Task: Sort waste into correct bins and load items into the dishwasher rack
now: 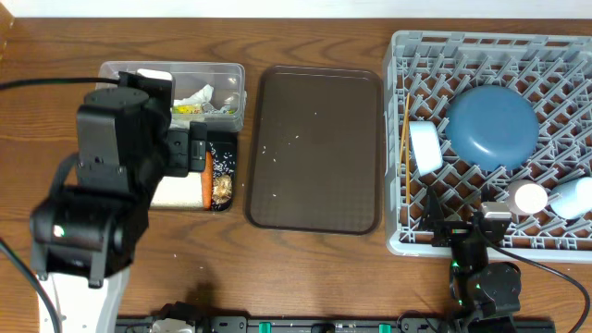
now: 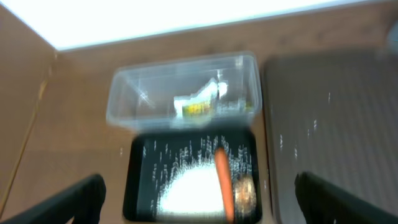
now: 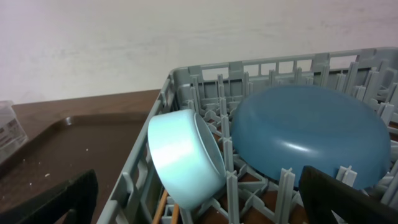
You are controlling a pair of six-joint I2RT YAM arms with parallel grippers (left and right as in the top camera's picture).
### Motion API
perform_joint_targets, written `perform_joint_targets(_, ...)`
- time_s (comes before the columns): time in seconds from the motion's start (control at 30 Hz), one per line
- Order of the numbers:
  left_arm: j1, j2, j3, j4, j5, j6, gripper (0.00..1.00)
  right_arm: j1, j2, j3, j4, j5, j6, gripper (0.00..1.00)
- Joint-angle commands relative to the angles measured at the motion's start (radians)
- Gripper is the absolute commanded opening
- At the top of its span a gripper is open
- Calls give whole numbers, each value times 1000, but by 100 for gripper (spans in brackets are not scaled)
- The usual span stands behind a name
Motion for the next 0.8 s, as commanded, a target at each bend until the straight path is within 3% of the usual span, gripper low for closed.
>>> perform_joint_targets(0.0,6,-93,-136,134,5,-2,98,-8,-9,-5,0,-4,17,99)
perform_joint_targets(0.17,13,-239,-429,431,33,-3,98,-8,-9,-5,0,-4,17,99)
perform_joint_targets(0.5,39,-563,-909,809,96,-7,98,-8,-9,-5,0,-4,17,99)
perform_joint_targets(0.77,55,-843,-1089,856,95,-6,98,-8,-9,-5,0,-4,17,99)
